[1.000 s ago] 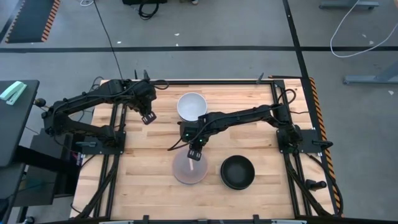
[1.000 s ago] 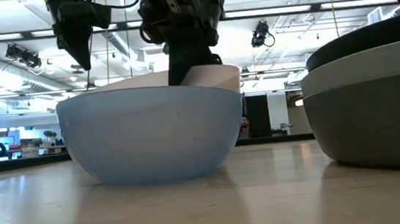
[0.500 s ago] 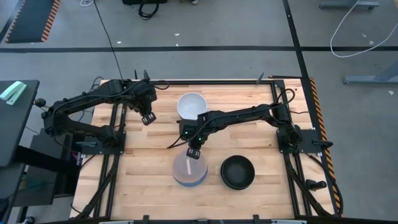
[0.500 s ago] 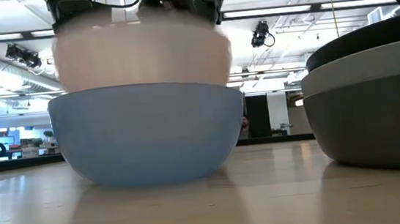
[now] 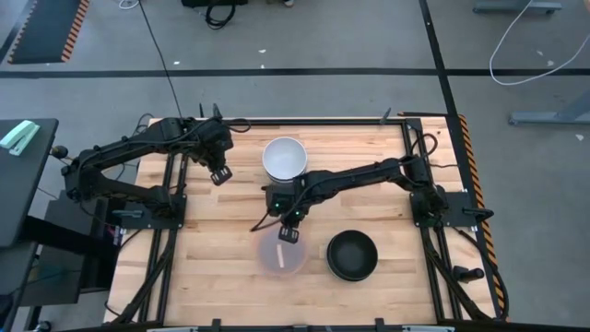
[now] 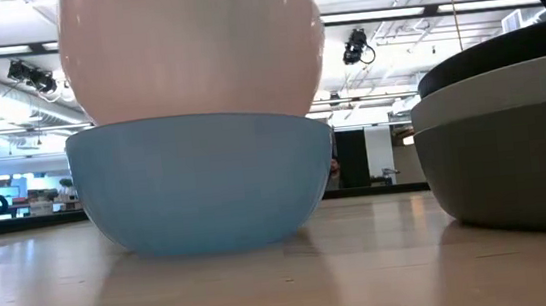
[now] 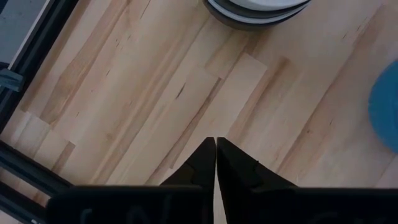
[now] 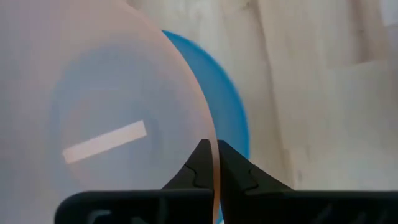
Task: Nest bowls inside each other
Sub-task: Stack the orange bowl on top of the blue bowl
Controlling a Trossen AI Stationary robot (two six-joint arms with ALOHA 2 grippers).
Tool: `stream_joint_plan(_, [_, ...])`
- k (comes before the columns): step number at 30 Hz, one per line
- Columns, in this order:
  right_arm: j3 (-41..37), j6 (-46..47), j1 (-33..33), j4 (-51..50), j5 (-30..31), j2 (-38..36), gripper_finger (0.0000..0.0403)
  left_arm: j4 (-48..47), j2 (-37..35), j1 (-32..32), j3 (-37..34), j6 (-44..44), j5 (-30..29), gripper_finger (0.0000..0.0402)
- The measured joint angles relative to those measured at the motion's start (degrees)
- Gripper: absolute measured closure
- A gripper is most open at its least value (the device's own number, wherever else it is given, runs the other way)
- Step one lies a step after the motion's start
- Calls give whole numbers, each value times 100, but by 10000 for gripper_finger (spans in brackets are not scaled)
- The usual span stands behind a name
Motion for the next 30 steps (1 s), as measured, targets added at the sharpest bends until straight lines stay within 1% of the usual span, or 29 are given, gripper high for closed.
stream_joint_plan(3, [0, 125, 99, 43, 8, 2, 398, 29, 0, 0, 0, 75, 0, 387])
stream_joint_plan(6, [0, 202, 161, -7, 193, 2, 398, 92, 0, 0, 0, 107, 0, 396])
stream_joint_plan(11, [0, 454, 163, -189, 725, 7, 398, 131, 0, 0, 2, 87, 0, 379])
stream_joint_plan(13, [0, 513, 146, -254, 831, 7, 398, 131, 0, 0, 0, 85, 0, 374])
stream_joint_plan(16, [0, 500, 150, -320, 826, 7, 399, 131, 0, 0, 0, 85, 0, 373])
stream_joint_plan(24, [0, 521, 171, -346, 823, 40, 399, 130, 0, 0, 1, 83, -2, 396])
stream_joint_plan(30, [-22, 494, 214, -307, 802, 185, 399, 129, 2, 0, 0, 83, -2, 377])
